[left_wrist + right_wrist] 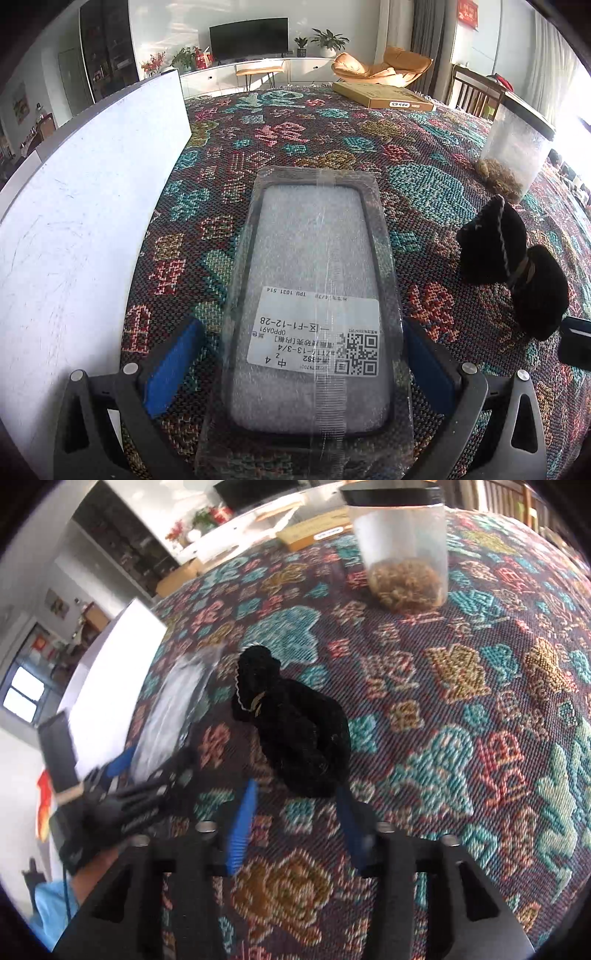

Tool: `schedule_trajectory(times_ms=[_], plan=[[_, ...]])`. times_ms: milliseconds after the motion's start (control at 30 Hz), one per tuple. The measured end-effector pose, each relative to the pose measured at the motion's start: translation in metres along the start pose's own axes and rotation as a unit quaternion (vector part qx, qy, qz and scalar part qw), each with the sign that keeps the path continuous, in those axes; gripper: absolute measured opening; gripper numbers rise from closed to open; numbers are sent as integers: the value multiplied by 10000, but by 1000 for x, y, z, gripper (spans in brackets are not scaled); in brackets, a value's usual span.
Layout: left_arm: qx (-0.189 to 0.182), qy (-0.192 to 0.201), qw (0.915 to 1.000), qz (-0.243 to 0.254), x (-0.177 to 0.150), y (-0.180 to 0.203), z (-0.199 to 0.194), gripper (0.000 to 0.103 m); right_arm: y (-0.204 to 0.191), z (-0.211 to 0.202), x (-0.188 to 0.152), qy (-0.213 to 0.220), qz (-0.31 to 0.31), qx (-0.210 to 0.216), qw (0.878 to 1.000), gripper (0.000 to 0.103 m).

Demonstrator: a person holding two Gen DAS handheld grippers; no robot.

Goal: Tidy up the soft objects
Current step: 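Grasp the black knit item with the right tool while the left tool holds the phone case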

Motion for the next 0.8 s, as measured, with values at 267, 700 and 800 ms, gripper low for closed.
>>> schedule_trajectory(times_ms=[267, 700, 800], plan=[[-1, 0, 10000, 0, 0, 0, 0, 103, -55, 43, 27, -697, -2401, -588, 9665, 81], [36, 3, 10000, 5, 1, 1, 0, 103, 109, -83, 41, 758, 472, -895, 9920, 25], [31, 1, 10000, 4, 1, 1, 0, 103, 148, -99, 85, 1167, 683, -957, 9862, 25]])
Point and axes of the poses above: each gripper's, at about its wrist camera, not at the fingertips, and z roughly the way its jaws point, y to its right, x to its top, the point moved 6 cm from there along z, roughly the way its jaws point, and after that the axes turned 13 degrees about x, right-handed, at the moved point
